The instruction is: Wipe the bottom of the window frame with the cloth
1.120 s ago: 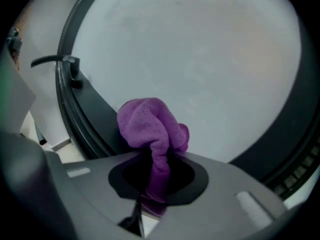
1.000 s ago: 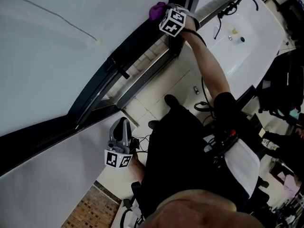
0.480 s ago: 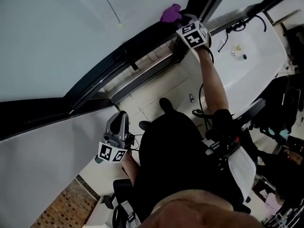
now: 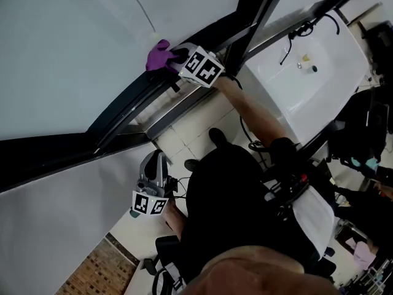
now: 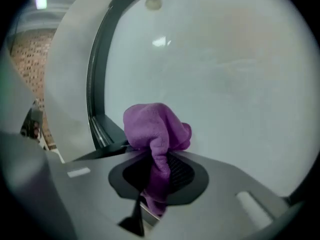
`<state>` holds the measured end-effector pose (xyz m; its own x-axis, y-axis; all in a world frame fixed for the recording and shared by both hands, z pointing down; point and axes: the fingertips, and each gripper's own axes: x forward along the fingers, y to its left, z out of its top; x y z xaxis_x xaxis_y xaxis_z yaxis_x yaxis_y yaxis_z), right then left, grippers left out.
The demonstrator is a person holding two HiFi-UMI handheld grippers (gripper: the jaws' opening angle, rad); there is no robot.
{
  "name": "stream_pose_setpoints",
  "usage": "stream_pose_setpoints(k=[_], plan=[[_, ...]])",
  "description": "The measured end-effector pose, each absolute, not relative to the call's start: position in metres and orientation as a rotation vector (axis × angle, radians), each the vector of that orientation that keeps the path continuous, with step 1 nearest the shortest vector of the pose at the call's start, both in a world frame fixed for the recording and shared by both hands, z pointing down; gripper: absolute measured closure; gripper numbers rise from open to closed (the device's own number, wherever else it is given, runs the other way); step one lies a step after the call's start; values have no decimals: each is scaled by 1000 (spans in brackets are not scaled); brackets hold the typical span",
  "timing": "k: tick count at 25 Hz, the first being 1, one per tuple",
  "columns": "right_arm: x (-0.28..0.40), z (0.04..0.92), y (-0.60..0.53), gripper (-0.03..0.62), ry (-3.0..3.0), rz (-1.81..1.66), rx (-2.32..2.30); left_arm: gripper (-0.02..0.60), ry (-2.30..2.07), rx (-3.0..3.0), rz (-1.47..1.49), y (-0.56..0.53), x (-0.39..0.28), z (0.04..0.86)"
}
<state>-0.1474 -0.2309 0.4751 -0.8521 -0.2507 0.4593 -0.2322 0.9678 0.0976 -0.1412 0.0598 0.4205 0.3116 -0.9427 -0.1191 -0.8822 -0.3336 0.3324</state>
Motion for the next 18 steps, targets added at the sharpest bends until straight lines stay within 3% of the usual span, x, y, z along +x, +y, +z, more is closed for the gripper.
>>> stream_pose_setpoints(k=[12, 18], plan=[[-118, 515, -281, 532, -2320, -398, 432, 577, -1643, 2377, -410, 49, -139, 423], [-39, 520, -354, 533, -2154, -462, 609, 577, -1639, 2383, -401, 44, -136, 421]])
